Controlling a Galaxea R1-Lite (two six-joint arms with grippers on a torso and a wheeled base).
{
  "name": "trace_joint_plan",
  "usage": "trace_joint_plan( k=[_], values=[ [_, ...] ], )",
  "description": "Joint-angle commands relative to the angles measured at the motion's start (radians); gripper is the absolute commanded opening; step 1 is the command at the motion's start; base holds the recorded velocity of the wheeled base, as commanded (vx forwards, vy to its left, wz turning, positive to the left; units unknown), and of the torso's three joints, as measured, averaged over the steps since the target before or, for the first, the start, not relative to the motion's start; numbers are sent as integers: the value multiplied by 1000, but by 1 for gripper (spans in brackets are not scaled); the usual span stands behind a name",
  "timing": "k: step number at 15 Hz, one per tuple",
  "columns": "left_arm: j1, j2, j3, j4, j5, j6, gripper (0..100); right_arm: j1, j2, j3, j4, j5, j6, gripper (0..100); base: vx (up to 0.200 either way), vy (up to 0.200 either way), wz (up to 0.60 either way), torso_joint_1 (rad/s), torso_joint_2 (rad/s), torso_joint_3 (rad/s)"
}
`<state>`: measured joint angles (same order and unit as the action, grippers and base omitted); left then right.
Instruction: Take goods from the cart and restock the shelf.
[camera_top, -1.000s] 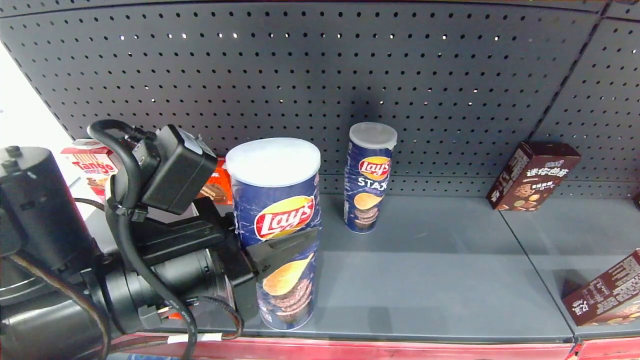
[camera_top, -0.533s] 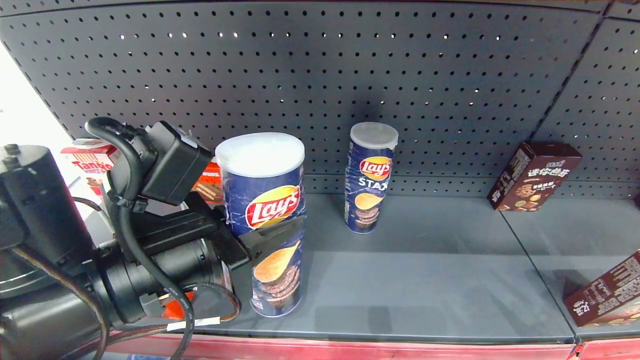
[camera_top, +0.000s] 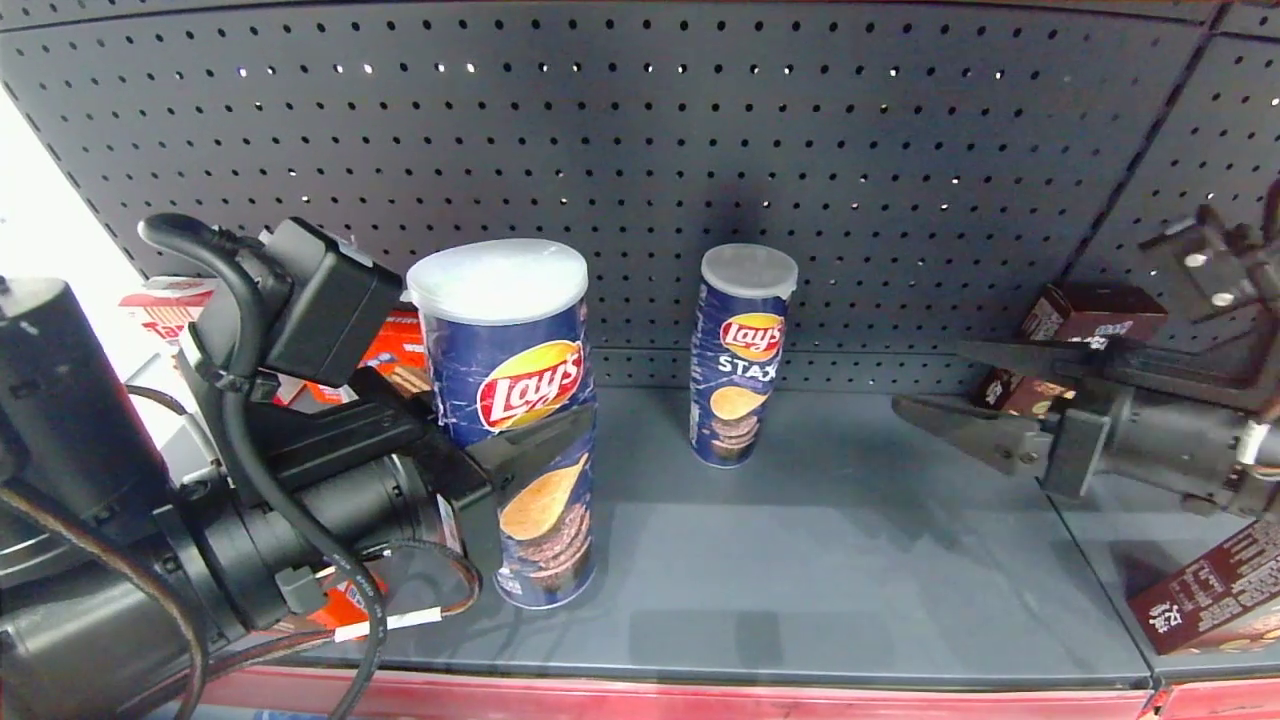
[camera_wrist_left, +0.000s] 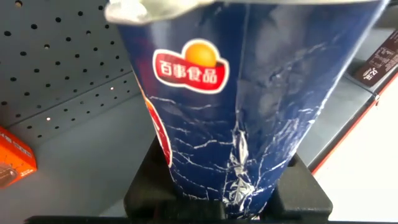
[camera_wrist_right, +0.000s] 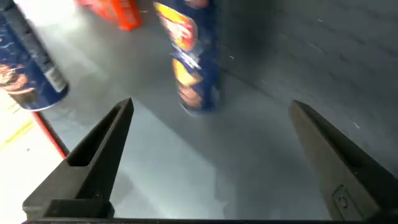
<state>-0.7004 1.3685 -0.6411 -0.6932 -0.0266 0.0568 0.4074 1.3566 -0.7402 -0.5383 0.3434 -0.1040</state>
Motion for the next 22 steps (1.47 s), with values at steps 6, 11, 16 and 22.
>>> trace_joint_plan(
  k=[6, 11, 16, 22],
  values=[
    [4, 11, -8, -2, -4, -11, 0, -104, 417, -303, -55, 545, -197, 100, 0, 0, 0, 0, 0, 0],
    [2, 11, 4, -2, -7, -11, 0, -105, 535, -419, -78, 611, -203, 100, 0, 0, 0, 0, 0, 0],
    [4, 11, 6, 0, -7, -12, 0, -84, 638, -505, -92, 611, -201, 100, 0, 0, 0, 0, 0, 0],
    [6, 17, 6, -2, -7, -32, 0, -58, 734, -550, -121, 612, -201, 100, 0, 0, 0, 0, 0, 0]
  ],
)
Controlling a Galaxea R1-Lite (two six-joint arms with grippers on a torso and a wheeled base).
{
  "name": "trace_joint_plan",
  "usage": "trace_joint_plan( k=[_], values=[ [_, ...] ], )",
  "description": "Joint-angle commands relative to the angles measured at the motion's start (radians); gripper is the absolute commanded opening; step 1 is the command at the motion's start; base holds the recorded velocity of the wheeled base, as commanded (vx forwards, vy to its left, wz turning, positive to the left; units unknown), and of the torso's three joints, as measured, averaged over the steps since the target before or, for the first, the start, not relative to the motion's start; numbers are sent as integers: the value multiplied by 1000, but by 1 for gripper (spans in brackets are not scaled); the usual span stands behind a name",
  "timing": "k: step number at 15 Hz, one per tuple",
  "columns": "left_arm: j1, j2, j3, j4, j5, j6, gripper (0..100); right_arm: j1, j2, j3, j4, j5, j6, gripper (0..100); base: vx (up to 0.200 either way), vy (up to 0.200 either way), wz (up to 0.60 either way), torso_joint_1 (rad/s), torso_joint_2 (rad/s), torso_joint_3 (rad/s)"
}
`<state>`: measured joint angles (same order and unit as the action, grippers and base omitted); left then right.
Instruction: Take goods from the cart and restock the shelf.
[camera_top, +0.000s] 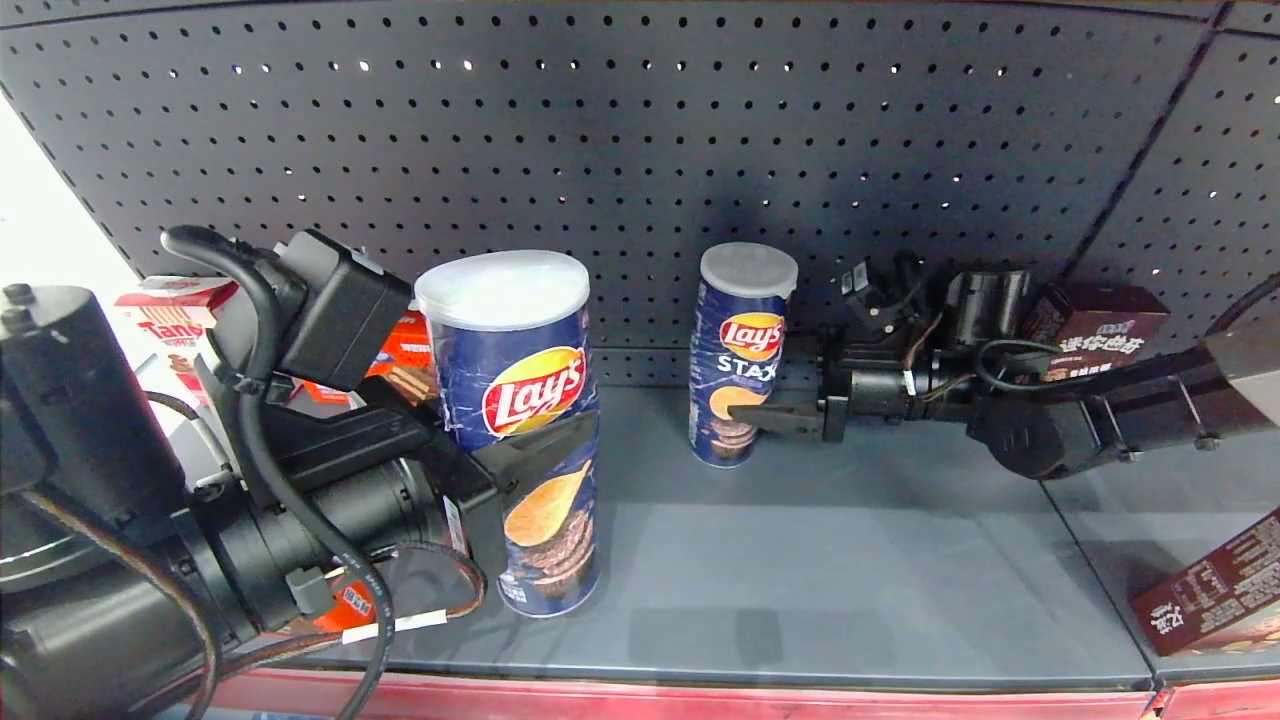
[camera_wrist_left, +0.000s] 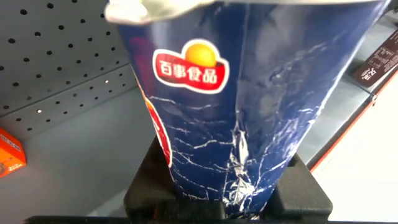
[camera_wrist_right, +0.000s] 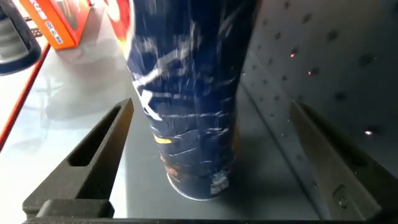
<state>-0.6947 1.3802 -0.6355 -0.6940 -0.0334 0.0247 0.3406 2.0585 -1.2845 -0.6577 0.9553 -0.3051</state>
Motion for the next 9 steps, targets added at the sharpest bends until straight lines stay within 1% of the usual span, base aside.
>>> trace_joint_plan(
  k=[1, 5, 7, 8, 9],
  values=[
    [0, 10, -1, -1, 0, 0, 0, 12, 40, -9, -2, -1, 0, 100, 0, 0, 0, 0, 0, 0],
    [0, 8, -1, -1, 1, -2, 0, 35, 89, -61, -22, -10, 3, 100, 0, 0, 0, 0, 0, 0],
    [9, 7, 0, -1, 1, 0, 0, 40, 98, -73, -25, -6, 3, 100, 0, 0, 0, 0, 0, 0],
    [12, 5, 0, -1, 1, 0, 0, 47, 100, -78, -26, -13, 6, 0, 0, 0, 0, 0, 0, 0],
    [11, 3, 0, -1, 1, 0, 0, 47, 100, -78, -28, -15, 4, 0, 0, 0, 0, 0, 0, 0]
  ],
)
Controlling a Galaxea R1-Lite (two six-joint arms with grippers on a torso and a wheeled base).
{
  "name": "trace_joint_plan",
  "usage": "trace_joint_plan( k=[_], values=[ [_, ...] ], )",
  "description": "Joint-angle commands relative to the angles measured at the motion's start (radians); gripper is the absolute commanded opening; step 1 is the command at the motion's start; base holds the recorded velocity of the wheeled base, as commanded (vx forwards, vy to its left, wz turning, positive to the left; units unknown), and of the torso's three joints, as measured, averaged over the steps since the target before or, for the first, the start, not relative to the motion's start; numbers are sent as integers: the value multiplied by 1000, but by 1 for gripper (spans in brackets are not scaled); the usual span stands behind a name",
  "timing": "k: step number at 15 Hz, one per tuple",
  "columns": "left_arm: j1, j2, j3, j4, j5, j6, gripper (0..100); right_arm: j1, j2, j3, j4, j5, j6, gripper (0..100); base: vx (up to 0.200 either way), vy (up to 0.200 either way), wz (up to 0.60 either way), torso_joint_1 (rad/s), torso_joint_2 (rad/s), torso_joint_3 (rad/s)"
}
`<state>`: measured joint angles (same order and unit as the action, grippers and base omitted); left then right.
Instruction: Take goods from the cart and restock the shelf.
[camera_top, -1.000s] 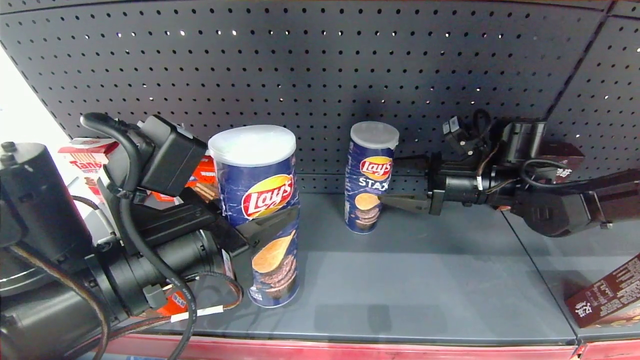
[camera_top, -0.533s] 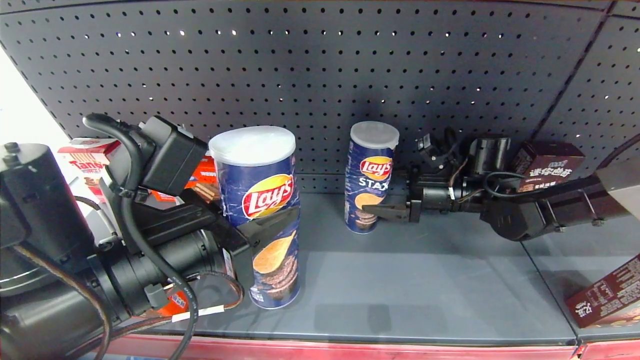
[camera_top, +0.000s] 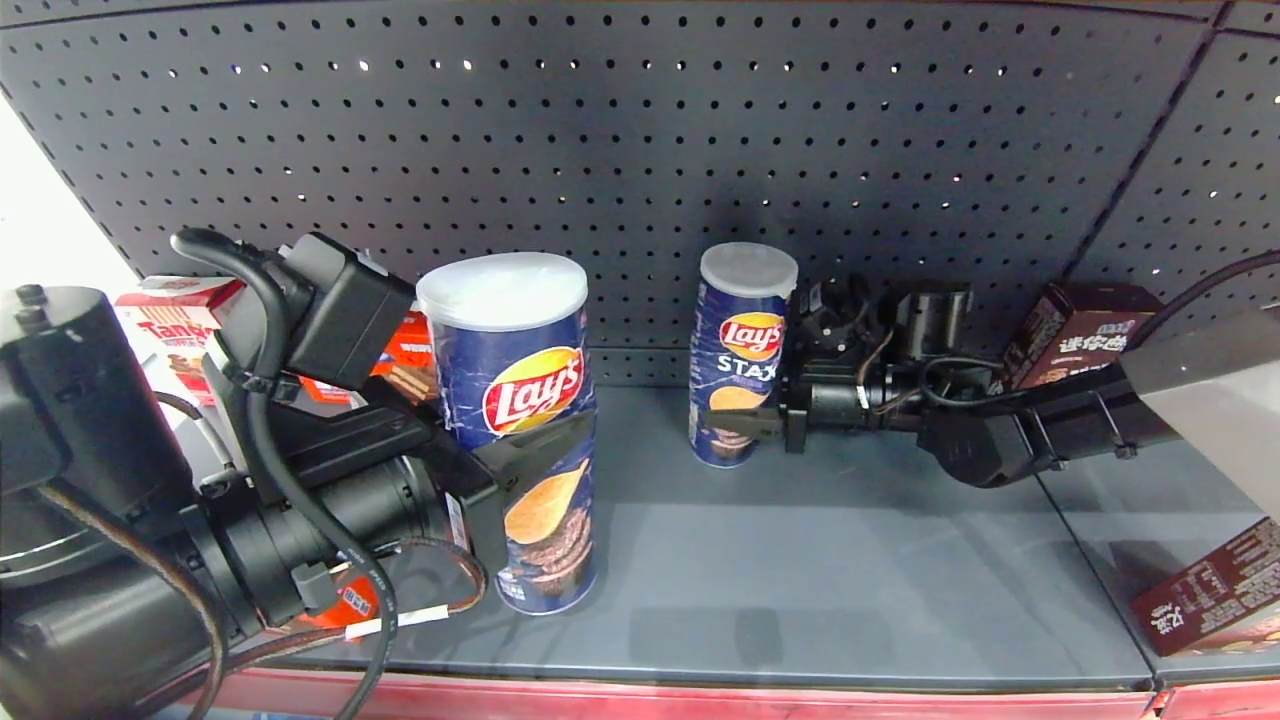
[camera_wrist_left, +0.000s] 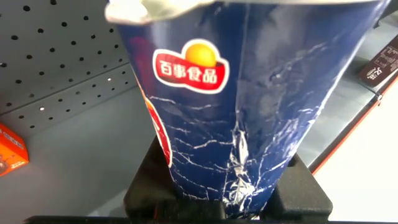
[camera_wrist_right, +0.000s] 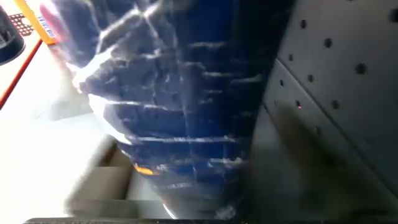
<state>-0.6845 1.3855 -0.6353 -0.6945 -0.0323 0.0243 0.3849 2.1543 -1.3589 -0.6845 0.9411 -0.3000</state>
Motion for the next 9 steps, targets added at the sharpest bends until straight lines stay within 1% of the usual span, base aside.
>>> trace_joint_plan(
  k=[1, 4, 6, 7, 9],
  values=[
    [0, -2, 2, 0, 0, 0, 0, 5, -1, -3, -1, -1, -1, 0, 0, 0, 0, 0, 0, 0],
    [0, -3, 2, 0, 0, 0, 0, 8, -36, 9, 0, -5, 1, 0, 0, 0, 0, 0, 0, 0],
    [0, -3, 3, 0, 0, 2, 0, 12, -119, 66, 0, -56, 2, 0, 0, 0, 0, 0, 0, 0],
    [0, -3, 8, -2, 0, 3, 0, 20, -157, 101, -1, -81, 2, 0, 0, 0, 0, 0, 0, 0],
    [0, -13, 29, -3, 3, 9, 0, 28, -294, 254, -3, -94, 4, 0, 0, 0, 0, 0, 0, 0]
  ],
)
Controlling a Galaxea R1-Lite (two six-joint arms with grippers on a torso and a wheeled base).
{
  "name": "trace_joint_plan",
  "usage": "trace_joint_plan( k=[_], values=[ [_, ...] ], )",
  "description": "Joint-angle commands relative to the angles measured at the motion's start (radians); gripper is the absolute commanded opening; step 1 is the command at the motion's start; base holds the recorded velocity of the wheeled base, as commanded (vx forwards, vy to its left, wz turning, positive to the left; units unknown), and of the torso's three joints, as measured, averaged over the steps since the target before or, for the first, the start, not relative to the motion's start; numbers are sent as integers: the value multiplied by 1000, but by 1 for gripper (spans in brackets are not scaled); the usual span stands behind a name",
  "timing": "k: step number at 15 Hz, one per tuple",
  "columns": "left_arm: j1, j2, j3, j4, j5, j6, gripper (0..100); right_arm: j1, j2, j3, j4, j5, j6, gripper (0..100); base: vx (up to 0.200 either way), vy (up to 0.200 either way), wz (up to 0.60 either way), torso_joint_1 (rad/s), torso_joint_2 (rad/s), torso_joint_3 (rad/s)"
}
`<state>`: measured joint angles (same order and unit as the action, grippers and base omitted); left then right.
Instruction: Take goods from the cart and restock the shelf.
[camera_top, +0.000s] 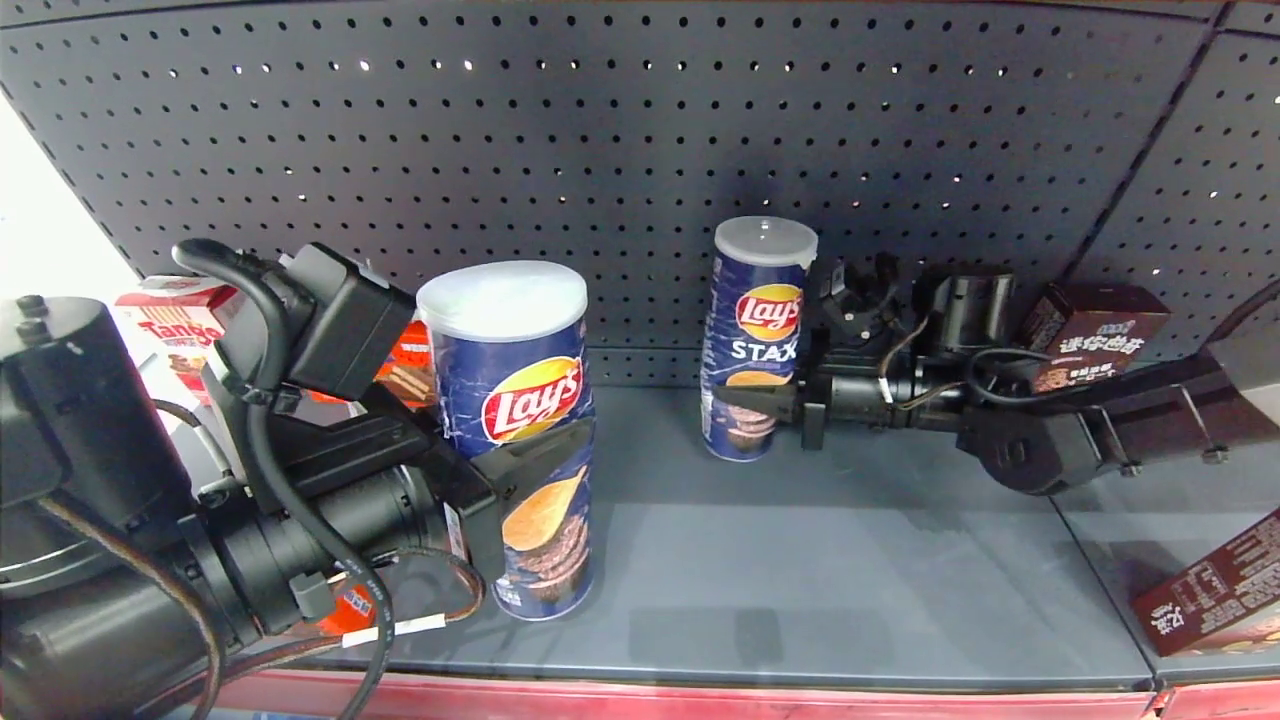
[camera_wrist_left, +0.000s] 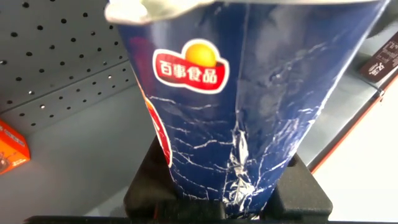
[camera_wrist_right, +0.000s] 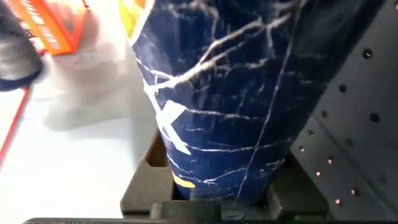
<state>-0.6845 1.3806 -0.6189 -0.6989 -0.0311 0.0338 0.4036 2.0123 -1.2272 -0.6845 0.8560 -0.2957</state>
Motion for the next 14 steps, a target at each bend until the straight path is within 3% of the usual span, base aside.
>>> trace_joint_plan(
  k=[1, 3, 7, 11, 14],
  values=[
    [0, -25, 34, -22, 2, 1, 0, 21, -221, 199, -6, -9, 0, 0, 0, 0, 0, 0, 0, 0],
    [0, -48, 84, -73, 5, 0, 0, 58, -322, 339, -44, -29, 0, 0, 0, 0, 0, 0, 0, 0],
    [0, -77, 114, -83, 31, -2, 0, 136, -440, 624, -202, -72, 0, 0, 0, 0, 0, 0, 0, 0],
    [0, -87, 117, -82, 31, -2, 0, 158, -437, 753, -302, -115, -5, 0, 0, 0, 0, 0, 0, 0],
    [-1, -87, 131, -82, 33, -2, 0, 178, -373, 775, -369, -141, -2, 0, 0, 0, 0, 0, 0, 0]
  ],
)
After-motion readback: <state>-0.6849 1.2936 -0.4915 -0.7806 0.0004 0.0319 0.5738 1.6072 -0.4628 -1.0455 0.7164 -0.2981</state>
